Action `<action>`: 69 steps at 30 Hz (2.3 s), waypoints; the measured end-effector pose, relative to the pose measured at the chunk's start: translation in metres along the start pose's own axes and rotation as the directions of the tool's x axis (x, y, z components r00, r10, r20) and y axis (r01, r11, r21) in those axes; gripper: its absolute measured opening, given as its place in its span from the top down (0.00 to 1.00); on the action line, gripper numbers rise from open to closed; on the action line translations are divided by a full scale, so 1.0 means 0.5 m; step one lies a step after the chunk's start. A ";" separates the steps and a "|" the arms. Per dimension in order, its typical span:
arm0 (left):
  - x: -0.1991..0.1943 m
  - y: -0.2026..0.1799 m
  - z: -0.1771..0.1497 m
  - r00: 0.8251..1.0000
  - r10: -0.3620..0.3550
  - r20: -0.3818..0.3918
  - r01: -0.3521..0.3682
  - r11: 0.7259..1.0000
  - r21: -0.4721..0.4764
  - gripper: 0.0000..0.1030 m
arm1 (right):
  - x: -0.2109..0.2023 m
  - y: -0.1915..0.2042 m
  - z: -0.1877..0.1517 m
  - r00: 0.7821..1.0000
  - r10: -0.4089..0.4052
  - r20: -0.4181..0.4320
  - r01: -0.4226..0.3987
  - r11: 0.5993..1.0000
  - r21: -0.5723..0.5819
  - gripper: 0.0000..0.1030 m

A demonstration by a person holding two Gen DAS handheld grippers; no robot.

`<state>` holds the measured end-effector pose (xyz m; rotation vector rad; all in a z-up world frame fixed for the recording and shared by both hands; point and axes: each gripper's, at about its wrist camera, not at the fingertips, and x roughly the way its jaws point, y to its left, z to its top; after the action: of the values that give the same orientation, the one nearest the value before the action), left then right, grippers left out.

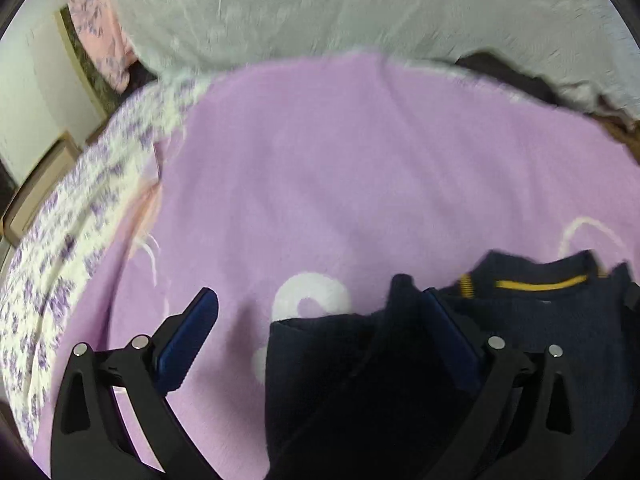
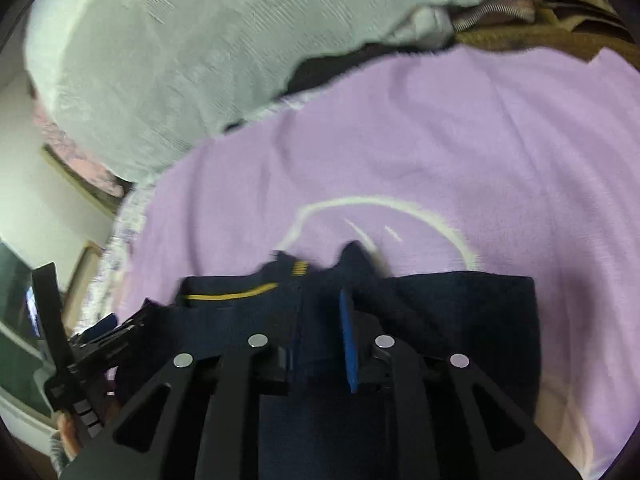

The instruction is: Fold small clothes

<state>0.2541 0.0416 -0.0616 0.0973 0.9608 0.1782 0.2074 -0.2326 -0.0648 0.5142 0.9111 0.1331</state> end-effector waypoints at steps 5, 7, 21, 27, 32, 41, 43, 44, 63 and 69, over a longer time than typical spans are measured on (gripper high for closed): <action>0.005 0.045 -0.004 0.999 -0.042 -0.006 0.041 0.995 -0.089 0.04 | -0.010 -0.058 0.005 0.999 0.052 0.013 -0.054 0.991 0.124 0.97; -0.015 0.056 -0.009 0.998 -0.066 0.006 0.066 0.992 -0.110 0.04 | -0.033 -0.050 -0.001 0.999 0.029 0.034 -0.032 0.995 0.097 0.90; -0.109 -0.071 -0.152 0.993 -0.102 0.059 0.088 0.974 0.211 0.04 | -0.064 0.063 -0.153 0.978 0.171 -0.124 -0.185 0.976 -0.113 0.82; -0.123 0.039 -0.178 0.979 -0.201 0.046 0.192 0.969 0.156 0.04 | -0.132 -0.064 -0.149 0.977 0.191 -0.095 -0.193 0.981 -0.014 1.00; -0.175 0.097 -0.197 0.986 -0.143 0.079 0.136 0.986 0.092 0.04 | -0.200 -0.102 -0.165 0.990 0.140 -0.023 -0.139 0.990 0.024 0.94; -0.171 0.050 -0.256 0.988 -0.147 0.055 0.135 0.974 0.181 0.04 | -0.180 0.000 -0.255 0.985 0.134 -0.105 -0.148 0.980 -0.136 0.84; -0.166 0.075 -0.260 0.982 -0.185 0.036 0.178 0.975 0.134 0.04 | -0.178 -0.043 -0.259 0.986 0.126 -0.107 -0.135 0.987 -0.083 1.00; -0.168 0.089 -0.261 0.983 -0.184 0.025 0.180 0.976 0.124 0.04 | -0.185 -0.062 -0.258 0.986 0.127 -0.104 -0.134 0.989 -0.060 1.00; -0.090 0.117 -0.158 0.997 -0.078 0.004 0.078 0.997 -0.020 0.04 | -0.180 -0.097 -0.168 0.992 0.123 0.005 -0.123 0.991 0.050 0.93; -0.190 0.098 -0.173 0.988 -0.106 0.110 0.110 0.993 -0.031 0.04 | -0.246 -0.104 -0.168 0.990 0.108 0.095 -0.115 0.991 0.069 0.60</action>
<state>0.1246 0.0714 -0.0263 0.0203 0.8520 0.0903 0.0609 -0.2867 -0.0433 0.6353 0.8002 0.1763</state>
